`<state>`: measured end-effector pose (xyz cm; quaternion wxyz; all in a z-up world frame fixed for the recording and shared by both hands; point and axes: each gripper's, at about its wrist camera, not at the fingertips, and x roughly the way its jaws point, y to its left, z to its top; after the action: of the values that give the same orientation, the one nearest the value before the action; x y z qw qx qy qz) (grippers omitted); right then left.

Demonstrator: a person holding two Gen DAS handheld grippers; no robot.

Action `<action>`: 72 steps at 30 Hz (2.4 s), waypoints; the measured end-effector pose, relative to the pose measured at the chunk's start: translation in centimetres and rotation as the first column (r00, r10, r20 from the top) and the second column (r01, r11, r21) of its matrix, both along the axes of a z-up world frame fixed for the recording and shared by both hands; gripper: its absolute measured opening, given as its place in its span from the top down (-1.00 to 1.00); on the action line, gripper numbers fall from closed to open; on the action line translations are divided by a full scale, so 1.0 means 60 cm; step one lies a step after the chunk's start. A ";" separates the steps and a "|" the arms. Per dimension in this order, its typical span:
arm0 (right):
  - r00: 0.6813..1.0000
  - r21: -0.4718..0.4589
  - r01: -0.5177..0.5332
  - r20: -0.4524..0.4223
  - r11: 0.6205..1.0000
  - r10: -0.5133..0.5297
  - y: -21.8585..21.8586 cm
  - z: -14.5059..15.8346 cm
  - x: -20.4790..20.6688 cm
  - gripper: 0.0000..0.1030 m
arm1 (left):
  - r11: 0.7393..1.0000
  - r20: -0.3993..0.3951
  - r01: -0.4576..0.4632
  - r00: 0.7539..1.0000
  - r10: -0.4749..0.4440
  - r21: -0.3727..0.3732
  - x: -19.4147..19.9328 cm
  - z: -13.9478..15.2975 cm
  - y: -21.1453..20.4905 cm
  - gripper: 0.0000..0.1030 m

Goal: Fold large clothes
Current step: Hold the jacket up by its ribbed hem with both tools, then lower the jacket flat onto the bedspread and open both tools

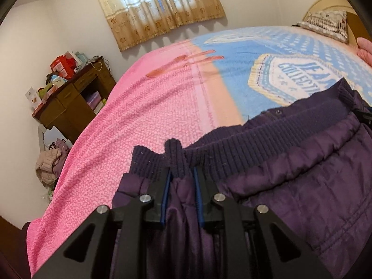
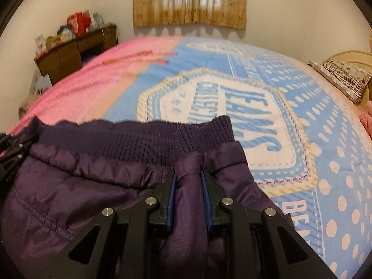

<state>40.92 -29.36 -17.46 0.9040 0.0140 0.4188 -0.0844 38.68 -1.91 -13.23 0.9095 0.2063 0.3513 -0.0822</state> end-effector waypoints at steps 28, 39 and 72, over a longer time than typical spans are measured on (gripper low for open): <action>0.975 -0.021 0.006 0.223 1.000 -0.002 0.084 0.122 -0.119 -0.44 | 0.978 0.155 -0.014 0.987 0.047 -0.206 -0.133 0.132 0.002 -0.63; 1.000 -0.036 -0.007 0.029 0.999 0.008 0.057 -0.013 -0.078 -0.49 | 0.996 0.035 -0.082 0.996 0.083 -0.019 -0.070 -0.008 -0.067 -0.97; 0.999 -0.185 0.004 -0.042 0.983 -0.012 0.089 -0.026 -0.065 -0.52 | 0.987 0.072 -0.134 0.989 0.128 0.084 -0.078 -0.033 -0.096 -1.00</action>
<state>37.00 -24.00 -19.04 0.8919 -0.0700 0.4284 -0.1269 33.97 -7.69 -15.20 0.9142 0.2254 0.3368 0.0005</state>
